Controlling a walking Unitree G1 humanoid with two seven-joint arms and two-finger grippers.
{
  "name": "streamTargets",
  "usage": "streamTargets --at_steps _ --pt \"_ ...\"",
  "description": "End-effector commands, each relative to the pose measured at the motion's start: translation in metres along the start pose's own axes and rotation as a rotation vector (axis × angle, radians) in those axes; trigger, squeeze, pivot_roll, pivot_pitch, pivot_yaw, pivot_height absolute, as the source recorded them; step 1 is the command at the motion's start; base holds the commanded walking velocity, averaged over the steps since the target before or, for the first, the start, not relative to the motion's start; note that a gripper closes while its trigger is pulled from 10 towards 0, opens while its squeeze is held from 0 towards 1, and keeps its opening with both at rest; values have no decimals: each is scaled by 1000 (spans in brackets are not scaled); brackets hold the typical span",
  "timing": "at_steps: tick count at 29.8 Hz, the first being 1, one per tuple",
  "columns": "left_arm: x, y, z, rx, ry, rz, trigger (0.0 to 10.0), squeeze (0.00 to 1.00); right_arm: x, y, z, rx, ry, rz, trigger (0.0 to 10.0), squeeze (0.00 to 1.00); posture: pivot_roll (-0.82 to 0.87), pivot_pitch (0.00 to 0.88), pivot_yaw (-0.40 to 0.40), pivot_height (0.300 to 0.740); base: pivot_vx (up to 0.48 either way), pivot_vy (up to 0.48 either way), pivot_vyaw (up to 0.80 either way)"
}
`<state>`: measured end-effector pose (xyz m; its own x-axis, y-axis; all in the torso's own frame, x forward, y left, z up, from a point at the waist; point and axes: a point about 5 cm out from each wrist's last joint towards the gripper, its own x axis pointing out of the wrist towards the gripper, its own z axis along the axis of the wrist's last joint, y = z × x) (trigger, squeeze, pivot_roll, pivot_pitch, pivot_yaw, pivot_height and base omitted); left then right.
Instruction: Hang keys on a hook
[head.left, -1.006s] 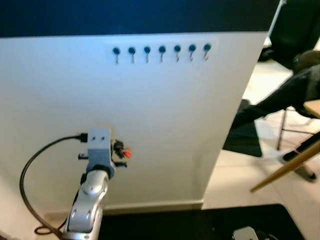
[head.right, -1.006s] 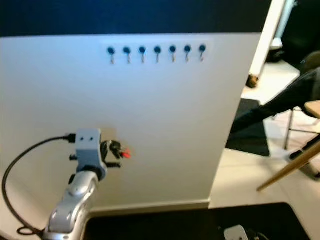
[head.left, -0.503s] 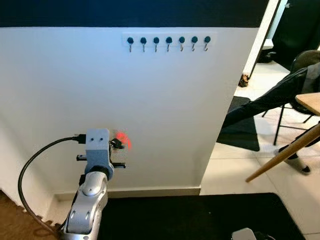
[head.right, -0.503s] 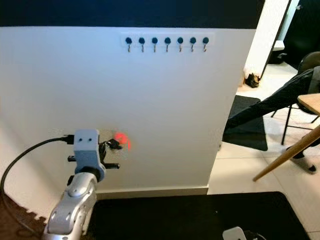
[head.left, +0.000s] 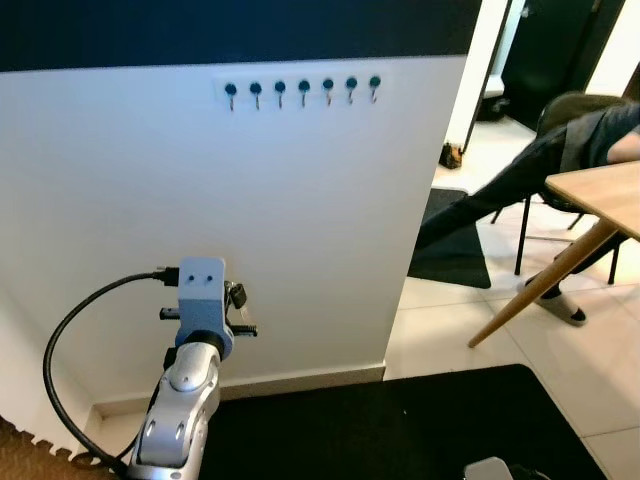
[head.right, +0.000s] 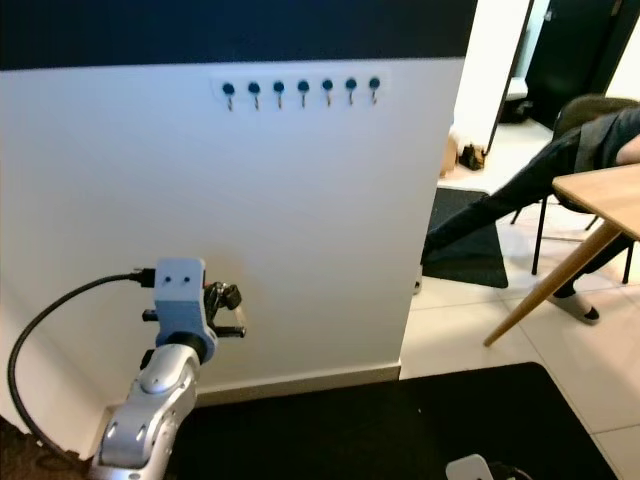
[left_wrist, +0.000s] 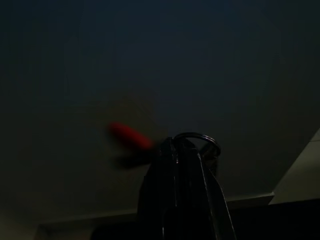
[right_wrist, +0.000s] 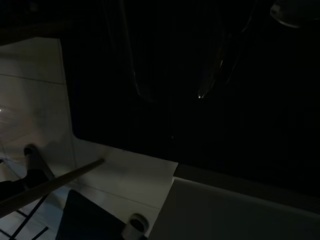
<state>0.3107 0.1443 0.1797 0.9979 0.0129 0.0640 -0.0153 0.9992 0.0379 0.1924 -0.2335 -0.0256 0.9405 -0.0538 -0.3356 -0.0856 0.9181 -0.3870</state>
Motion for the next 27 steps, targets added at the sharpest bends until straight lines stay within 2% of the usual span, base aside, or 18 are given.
streamTargets --at_steps 1,11,16,18,21,22,25,26,27 --pt "-2 0 0 31 -11 -10 10000 0 0 2 0 7 5 3 10000 0 -2 157 28 740 0 0 0" --pt "-3 -1 -2 32 -4 -18 10000 0 6 7 11 11 -45 17 10000 0 5 157 29 740 0 0 0" --pt "-4 0 -6 32 13 -8 10000 0 11 8 25 27 -100 15 10000 0 5 157 29 740 0 0 0" --pt "-6 0 -10 35 18 -9 10000 0 17 8 38 62 -146 0 10000 0 8 166 32 740 0 0 0" --pt "-9 -1 -9 37 4 -12 10000 0 26 9 69 127 -254 -23 10000 0 11 169 34 740 0 0 0" --pt "-9 -1 -9 37 4 -12 10000 0 26 9 69 127 -254 -23 10000 0 11 169 34 740 0 0 0" --pt "-8 -2 -4 43 -17 -20 10000 0 33 10 96 174 -340 -39 10000 0 22 165 35 740 0 0 0" --pt "-8 -2 -4 43 -17 -20 10000 0 33 10 96 174 -340 -39 10000 0 22 165 35 740 0 0 0" --pt "-5 -1 2 45 -41 -7 10000 0 38 9 116 209 -396 -53 10000 0 31 158 37 740 0 0 0"
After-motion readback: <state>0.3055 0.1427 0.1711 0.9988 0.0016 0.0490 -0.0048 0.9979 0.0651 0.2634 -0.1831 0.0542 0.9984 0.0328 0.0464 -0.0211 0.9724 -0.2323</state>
